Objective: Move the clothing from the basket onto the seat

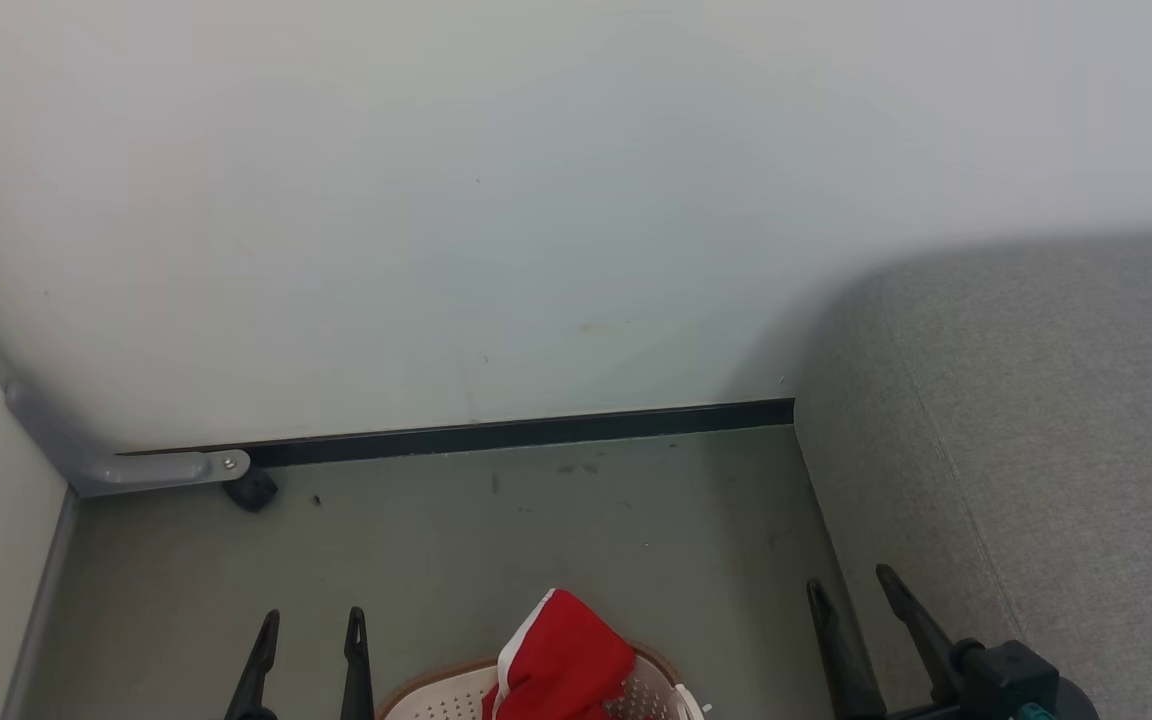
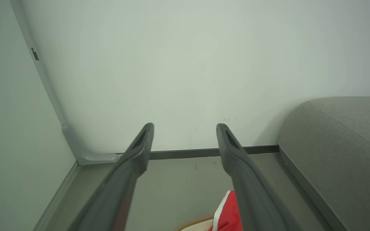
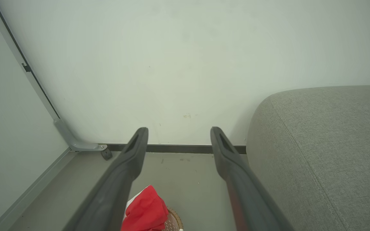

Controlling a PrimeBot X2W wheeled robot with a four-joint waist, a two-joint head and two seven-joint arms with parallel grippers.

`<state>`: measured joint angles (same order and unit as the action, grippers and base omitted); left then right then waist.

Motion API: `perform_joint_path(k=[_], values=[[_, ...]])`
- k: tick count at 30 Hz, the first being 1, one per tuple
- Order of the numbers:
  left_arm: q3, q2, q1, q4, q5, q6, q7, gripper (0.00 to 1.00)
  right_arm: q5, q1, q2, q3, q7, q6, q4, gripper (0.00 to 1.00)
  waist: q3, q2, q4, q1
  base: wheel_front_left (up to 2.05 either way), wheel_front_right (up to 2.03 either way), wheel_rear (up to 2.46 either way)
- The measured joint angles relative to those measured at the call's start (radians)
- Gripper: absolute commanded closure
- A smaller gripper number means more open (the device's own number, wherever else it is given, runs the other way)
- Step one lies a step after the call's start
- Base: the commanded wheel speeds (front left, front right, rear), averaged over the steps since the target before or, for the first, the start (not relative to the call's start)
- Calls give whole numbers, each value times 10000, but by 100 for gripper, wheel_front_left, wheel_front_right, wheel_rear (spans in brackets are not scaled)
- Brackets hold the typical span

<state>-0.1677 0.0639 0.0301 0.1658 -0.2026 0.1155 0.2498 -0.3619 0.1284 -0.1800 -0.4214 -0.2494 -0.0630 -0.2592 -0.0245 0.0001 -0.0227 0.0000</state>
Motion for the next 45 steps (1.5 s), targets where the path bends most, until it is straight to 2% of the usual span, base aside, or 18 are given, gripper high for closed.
perform_joint_path(k=[12,20,35,45], values=[[36,-8,-3,107,-238,0,0,0,0,-8,25,144,0,12,132,0,-56,0,-4,0,0,0,0],[-67,96,-344,159,-161,-111,0,0,186,23,-115,249,-2,17,604,0,-506,0,41,0,0,0,0],[-474,384,-2063,1143,385,-472,-17,0,476,1091,-420,844,-73,23,1557,0,-2243,1,-52,1,0,0,0],[-1101,485,-3525,2173,895,-949,-173,0,543,2307,-420,1273,-73,17,2080,0,-3802,1,-257,1,0,0,0]])
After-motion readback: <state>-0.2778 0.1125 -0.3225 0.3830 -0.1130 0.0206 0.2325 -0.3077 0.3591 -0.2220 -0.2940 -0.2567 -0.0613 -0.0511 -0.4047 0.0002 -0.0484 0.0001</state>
